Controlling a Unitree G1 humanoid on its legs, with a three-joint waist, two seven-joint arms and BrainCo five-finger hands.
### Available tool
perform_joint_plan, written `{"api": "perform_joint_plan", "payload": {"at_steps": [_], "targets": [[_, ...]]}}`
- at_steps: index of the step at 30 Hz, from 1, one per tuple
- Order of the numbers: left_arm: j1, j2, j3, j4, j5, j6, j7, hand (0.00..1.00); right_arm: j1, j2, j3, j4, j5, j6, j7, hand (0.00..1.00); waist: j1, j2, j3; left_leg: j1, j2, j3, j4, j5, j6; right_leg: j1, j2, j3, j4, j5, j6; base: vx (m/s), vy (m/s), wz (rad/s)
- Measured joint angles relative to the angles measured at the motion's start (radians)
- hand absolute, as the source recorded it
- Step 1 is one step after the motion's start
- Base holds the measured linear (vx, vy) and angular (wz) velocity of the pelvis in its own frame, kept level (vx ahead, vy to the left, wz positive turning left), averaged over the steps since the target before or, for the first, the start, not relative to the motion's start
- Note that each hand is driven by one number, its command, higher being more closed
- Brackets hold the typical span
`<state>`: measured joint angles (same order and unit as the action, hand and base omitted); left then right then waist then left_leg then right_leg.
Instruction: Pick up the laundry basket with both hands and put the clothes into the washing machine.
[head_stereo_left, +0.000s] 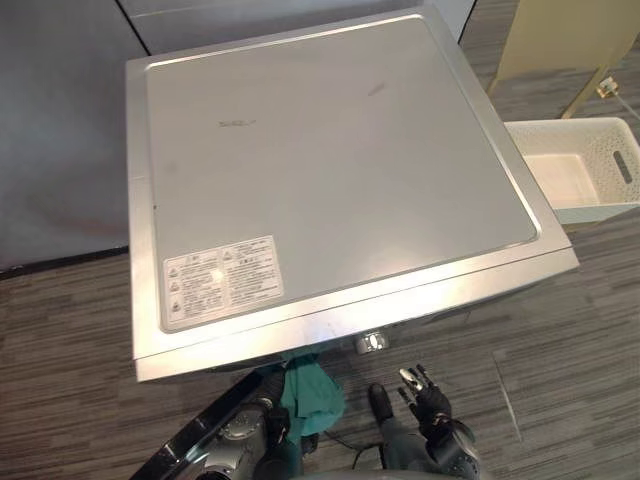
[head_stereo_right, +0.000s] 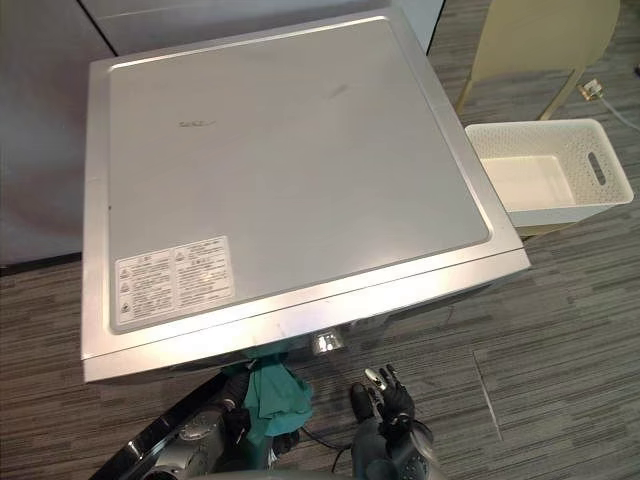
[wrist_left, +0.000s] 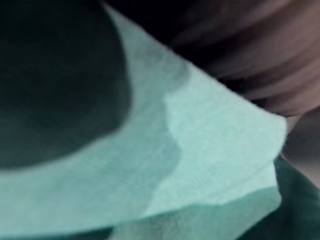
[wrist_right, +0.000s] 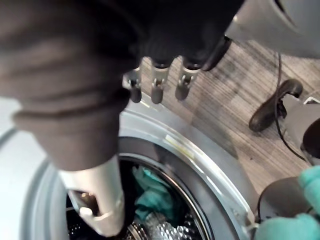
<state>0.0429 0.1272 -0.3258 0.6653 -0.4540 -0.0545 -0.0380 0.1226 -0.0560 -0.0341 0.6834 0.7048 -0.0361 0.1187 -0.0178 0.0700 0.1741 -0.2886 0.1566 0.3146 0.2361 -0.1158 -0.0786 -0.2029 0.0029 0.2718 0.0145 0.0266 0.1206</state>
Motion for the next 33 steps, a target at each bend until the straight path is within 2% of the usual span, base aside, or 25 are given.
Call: {"api": "perform_joint_plan", "payload": {"at_steps": [2, 5, 7, 11, 14, 16, 18, 22, 26, 28, 29, 30, 31, 32, 33], "targets": [[0.001, -0.008, -0.019, 0.015, -0.008, 0.000, 0.003, 1.00, 0.000, -0.031, -0.001, 0.000, 0.001, -0.002, -0.008, 0.00, -0.002, 0.012, -0.006, 0.033, 0.000, 0.017, -0.043, 0.021, -0.024, 0.000, 0.006, 0.001, 0.015, -0.001, -0.002, 0.05, -0.123, -0.11], [0.023, -0.007, -0.041, 0.016, -0.008, 0.001, 0.000, 1.00, 0.008, -0.049, -0.002, 0.000, 0.001, -0.007, -0.008, 0.00, -0.024, 0.013, -0.008, 0.106, -0.003, 0.019, -0.065, 0.026, -0.022, 0.050, 0.012, -0.025, 0.053, -0.023, -0.031, 0.03, -0.064, 0.04], [0.024, -0.006, -0.055, 0.016, -0.008, 0.001, -0.004, 1.00, 0.017, -0.050, -0.002, 0.000, 0.001, -0.008, -0.007, 0.00, -0.020, 0.012, -0.009, 0.128, -0.005, 0.019, -0.065, 0.026, -0.022, 0.070, 0.012, -0.025, 0.058, -0.025, -0.031, -0.02, 0.003, 0.14], [0.024, -0.006, -0.057, 0.016, -0.007, 0.001, -0.006, 1.00, 0.038, -0.023, 0.004, 0.006, 0.000, -0.006, -0.007, 0.00, -0.019, 0.007, -0.040, 0.139, -0.034, 0.001, -0.090, 0.042, 0.002, 0.084, -0.012, -0.056, 0.058, -0.058, -0.048, -0.05, 0.000, 0.18], [0.023, -0.006, -0.054, 0.016, -0.007, 0.001, -0.005, 1.00, 0.041, -0.020, 0.004, 0.014, 0.000, -0.005, -0.007, 0.00, -0.019, 0.007, -0.041, 0.163, -0.039, -0.007, -0.104, 0.051, 0.016, 0.108, -0.015, -0.075, 0.054, -0.067, -0.056, -0.09, -0.028, 0.13], [0.017, -0.008, -0.050, 0.020, -0.006, 0.000, -0.005, 1.00, 0.044, -0.021, 0.004, 0.020, 0.000, -0.005, -0.008, 0.00, -0.019, -0.002, -0.053, 0.182, -0.052, -0.016, -0.140, 0.076, 0.026, 0.118, -0.023, -0.088, 0.053, -0.087, -0.072, -0.12, -0.050, 0.18], [0.016, -0.014, -0.048, 0.037, -0.005, 0.000, -0.004, 1.00, 0.052, -0.022, 0.001, 0.021, 0.000, -0.005, -0.008, 0.00, -0.023, 0.005, -0.062, 0.199, -0.056, -0.035, -0.174, 0.099, 0.026, 0.129, -0.022, -0.112, 0.055, -0.087, -0.072, -0.12, -0.056, 0.30], [0.021, -0.024, -0.001, 0.044, -0.005, -0.001, -0.002, 1.00, 0.070, -0.021, -0.001, 0.040, 0.000, -0.007, -0.010, 0.00, -0.020, -0.007, -0.069, 0.210, -0.044, -0.078, -0.162, 0.110, 0.016, 0.161, -0.009, -0.155, 0.064, -0.093, -0.072, -0.11, -0.050, 0.31], [0.014, -0.026, 0.015, 0.051, -0.005, -0.001, -0.003, 1.00, 0.057, -0.012, -0.001, 0.048, -0.003, -0.012, -0.010, 0.00, -0.020, -0.015, -0.066, 0.134, -0.017, -0.138, -0.021, 0.073, 0.015, 0.166, 0.009, -0.222, 0.098, -0.106, -0.089, -0.10, -0.046, 0.49], [0.015, -0.026, 0.014, 0.051, -0.004, 0.000, -0.004, 1.00, 0.052, -0.014, -0.001, 0.050, -0.008, -0.013, -0.014, 0.00, -0.016, -0.015, -0.066, 0.116, -0.019, -0.159, 0.008, 0.069, 0.014, 0.167, 0.012, -0.261, 0.132, -0.112, -0.108, -0.11, -0.004, 0.48], [0.014, -0.025, 0.015, 0.048, -0.003, 0.001, -0.004, 1.00, 0.043, -0.009, -0.002, 0.048, -0.008, -0.015, -0.016, 0.00, -0.017, -0.023, -0.068, 0.118, -0.034, -0.165, 0.017, 0.066, 0.015, 0.157, -0.005, -0.277, 0.137, -0.117, -0.118, -0.14, 0.040, 0.41], [0.009, -0.028, 0.015, 0.046, -0.003, 0.002, -0.005, 1.00, 0.038, -0.011, -0.006, 0.049, -0.008, -0.017, -0.016, 0.00, -0.017, -0.027, -0.062, 0.104, -0.040, -0.161, 0.097, 0.050, 0.022, 0.157, -0.015, -0.285, 0.144, -0.117, -0.118, -0.11, 0.065, 0.29], [0.009, -0.033, 0.015, 0.038, -0.003, 0.004, -0.005, 1.00, 0.026, -0.015, -0.008, 0.049, -0.008, -0.020, -0.017, 0.00, -0.011, -0.031, -0.059, 0.097, -0.054, -0.165, 0.187, 0.007, 0.023, 0.160, -0.027, -0.285, 0.144, -0.117, -0.118, -0.10, 0.116, 0.25], [0.009, -0.042, 0.015, 0.021, -0.002, 0.003, -0.007, 1.00, 0.020, -0.023, -0.004, 0.035, -0.008, -0.023, -0.019, 0.00, -0.009, -0.015, -0.067, 0.131, -0.073, -0.167, 0.203, -0.048, 0.030, 0.164, -0.041, -0.282, 0.137, -0.119, -0.106, -0.06, 0.163, 0.20], [0.009, -0.047, 0.017, 0.005, -0.002, 0.003, -0.006, 1.00, 0.014, -0.031, 0.000, 0.030, -0.008, -0.025, -0.018, 0.00, -0.009, 0.010, -0.073, 0.159, -0.071, -0.164, 0.131, -0.085, 0.044, 0.159, -0.033, -0.282, 0.136, -0.117, -0.091, -0.06, 0.194, 0.12]]}}
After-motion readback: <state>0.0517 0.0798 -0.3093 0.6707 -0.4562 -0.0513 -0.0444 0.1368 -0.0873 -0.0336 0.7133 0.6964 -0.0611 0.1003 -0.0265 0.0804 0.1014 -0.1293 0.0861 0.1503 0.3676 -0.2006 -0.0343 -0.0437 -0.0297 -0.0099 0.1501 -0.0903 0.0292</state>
